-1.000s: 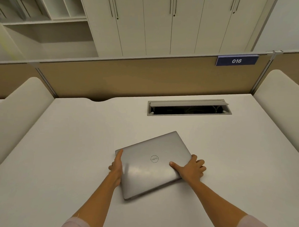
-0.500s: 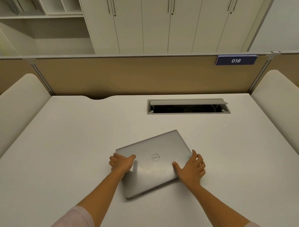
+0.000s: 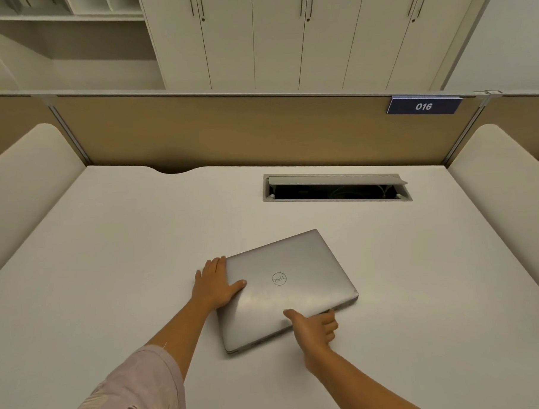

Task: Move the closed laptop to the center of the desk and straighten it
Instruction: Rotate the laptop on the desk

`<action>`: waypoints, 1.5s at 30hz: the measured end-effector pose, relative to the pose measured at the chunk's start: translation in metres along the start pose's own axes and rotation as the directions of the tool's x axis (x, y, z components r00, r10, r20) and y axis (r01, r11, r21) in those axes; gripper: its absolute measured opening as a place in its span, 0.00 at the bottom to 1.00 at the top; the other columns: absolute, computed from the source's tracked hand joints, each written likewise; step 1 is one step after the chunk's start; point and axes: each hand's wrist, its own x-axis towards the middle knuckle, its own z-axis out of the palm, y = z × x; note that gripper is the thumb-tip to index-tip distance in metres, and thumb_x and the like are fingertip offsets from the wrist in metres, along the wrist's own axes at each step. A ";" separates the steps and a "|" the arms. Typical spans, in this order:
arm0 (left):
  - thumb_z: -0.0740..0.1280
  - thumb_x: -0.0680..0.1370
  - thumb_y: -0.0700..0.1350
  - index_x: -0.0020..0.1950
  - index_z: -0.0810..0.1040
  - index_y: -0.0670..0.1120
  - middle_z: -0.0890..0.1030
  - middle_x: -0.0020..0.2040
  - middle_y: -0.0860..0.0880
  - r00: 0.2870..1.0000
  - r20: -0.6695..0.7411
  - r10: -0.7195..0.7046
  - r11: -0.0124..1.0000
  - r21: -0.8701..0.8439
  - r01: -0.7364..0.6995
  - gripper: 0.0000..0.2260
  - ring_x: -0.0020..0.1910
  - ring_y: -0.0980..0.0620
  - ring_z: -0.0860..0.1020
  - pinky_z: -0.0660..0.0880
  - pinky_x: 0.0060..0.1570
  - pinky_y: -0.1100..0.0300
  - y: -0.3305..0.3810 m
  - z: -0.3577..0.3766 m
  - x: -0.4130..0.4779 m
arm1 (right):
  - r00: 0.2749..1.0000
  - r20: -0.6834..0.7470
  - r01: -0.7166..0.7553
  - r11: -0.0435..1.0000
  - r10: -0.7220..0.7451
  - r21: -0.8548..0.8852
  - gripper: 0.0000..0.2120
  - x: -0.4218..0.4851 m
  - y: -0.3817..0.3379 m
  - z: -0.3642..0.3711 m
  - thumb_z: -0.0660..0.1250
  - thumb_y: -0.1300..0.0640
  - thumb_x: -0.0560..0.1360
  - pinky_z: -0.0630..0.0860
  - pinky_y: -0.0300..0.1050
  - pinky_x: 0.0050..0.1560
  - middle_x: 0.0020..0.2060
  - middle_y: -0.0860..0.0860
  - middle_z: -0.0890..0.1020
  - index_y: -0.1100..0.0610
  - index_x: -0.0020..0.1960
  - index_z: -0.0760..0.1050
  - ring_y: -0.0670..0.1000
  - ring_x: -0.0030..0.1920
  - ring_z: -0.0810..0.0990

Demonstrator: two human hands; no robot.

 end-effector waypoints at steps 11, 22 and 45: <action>0.60 0.70 0.73 0.72 0.60 0.44 0.64 0.70 0.43 0.960 0.098 -0.261 0.963 -0.041 0.266 0.42 0.71 0.43 0.58 0.67 0.61 0.48 0.016 0.011 -0.029 | 0.999 -0.030 -0.019 1.000 0.019 0.008 0.61 0.014 -0.028 0.001 0.75 0.40 0.64 0.61 0.54 0.70 0.74 0.56 0.51 0.62 0.76 0.37 0.57 0.72 0.54; 0.62 0.64 0.78 0.79 0.43 0.42 0.52 0.79 0.42 0.767 0.548 -0.334 0.896 -0.069 0.439 0.59 0.75 0.39 0.61 0.66 0.69 0.45 0.058 0.013 -0.072 | 0.987 0.045 0.158 0.972 -0.152 -0.172 0.53 0.062 -0.065 -0.027 0.73 0.40 0.66 0.57 0.58 0.73 0.76 0.55 0.54 0.59 0.77 0.46 0.58 0.75 0.53; 0.55 0.76 0.69 0.64 0.75 0.45 0.82 0.61 0.46 0.540 0.838 0.077 0.986 -0.143 0.081 0.32 0.51 0.48 0.78 0.70 0.52 0.55 0.125 0.033 -0.070 | 0.726 0.334 0.677 0.536 -0.602 -0.505 0.36 0.077 -0.003 -0.074 0.63 0.44 0.77 0.44 0.56 0.75 0.78 0.53 0.53 0.55 0.78 0.52 0.56 0.78 0.46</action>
